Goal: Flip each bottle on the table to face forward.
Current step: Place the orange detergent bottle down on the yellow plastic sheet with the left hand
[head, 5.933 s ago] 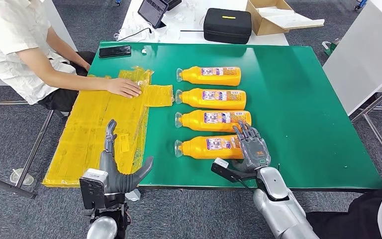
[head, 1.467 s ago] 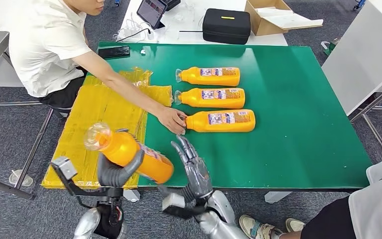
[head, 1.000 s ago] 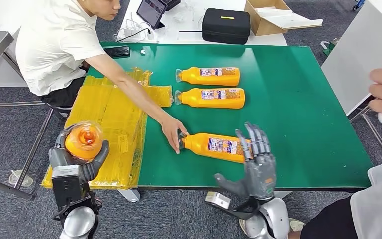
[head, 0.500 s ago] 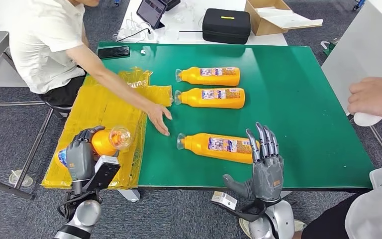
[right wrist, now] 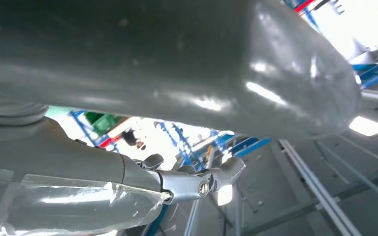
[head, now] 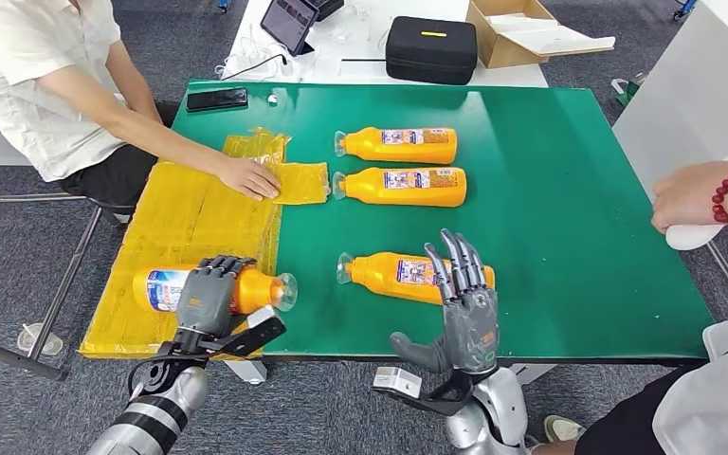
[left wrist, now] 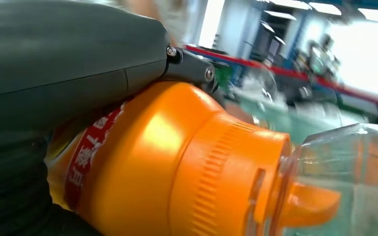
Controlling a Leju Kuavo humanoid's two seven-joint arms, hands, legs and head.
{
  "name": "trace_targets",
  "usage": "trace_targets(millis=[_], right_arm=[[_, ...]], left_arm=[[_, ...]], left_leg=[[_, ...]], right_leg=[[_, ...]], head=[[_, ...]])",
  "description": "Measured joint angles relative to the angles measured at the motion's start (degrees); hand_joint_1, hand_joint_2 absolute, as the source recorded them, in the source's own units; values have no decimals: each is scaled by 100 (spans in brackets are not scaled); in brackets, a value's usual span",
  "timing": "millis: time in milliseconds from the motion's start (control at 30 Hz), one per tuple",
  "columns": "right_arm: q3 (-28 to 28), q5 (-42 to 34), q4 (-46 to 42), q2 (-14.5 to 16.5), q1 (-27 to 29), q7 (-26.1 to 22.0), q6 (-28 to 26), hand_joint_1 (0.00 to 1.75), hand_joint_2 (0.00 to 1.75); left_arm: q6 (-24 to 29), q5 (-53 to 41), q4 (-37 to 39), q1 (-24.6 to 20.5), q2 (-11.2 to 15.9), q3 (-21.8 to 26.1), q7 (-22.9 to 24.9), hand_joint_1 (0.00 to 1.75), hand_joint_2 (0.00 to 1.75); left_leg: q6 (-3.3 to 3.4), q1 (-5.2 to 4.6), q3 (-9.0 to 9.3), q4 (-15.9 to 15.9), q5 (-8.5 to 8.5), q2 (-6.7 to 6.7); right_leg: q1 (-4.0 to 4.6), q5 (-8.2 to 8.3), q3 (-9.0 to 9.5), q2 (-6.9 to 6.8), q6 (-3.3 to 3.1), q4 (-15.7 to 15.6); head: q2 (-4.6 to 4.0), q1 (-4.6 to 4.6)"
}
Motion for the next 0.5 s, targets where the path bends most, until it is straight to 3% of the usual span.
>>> trace_targets(millis=[200, 500], right_arm=[[303, -205, 343, -42, -156, 0, 0, 0, 0], [591, -348, 642, -101, -230, 0, 0, 0, 0]], left_arm=[[-802, 67, 648, -399, 83, -266, 49, 0, 175], [-1761, 221, 970, -657, 141, -307, 89, 0, 175]], left_leg=[[-2, 0, 21, -2, -2, -4], [-4, 0, 63, -4, -3, -20]], right_leg=[[0, -2, 23, -1, -2, 1], [0, -7, 72, -4, -6, 1]], head=[[0, 0], [0, 1]])
